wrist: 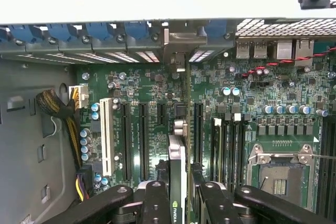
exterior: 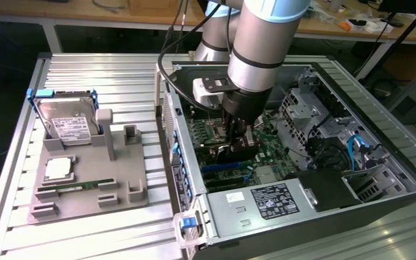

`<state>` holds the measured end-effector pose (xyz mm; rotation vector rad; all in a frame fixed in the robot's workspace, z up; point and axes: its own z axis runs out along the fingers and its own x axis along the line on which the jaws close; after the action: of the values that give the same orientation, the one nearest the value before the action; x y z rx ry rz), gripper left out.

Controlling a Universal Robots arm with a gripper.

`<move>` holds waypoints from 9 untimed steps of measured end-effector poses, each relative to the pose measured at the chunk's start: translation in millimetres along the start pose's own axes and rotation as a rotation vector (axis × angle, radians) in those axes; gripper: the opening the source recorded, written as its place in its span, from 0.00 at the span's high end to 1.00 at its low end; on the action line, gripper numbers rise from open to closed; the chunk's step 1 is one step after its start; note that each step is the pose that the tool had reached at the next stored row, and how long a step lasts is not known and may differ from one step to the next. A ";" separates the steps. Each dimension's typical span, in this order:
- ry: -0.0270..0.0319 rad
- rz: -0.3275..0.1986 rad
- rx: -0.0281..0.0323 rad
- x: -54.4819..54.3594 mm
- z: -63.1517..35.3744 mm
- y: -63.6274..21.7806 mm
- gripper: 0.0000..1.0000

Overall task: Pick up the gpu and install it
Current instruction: 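Insert the gpu into the slot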

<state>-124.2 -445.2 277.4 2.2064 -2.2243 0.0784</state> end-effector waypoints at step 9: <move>-0.0001 0.000 0.0003 -0.1 3.0 0.3 0.73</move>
<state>-124.4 -445.2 274.4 2.2066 -2.2245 0.0787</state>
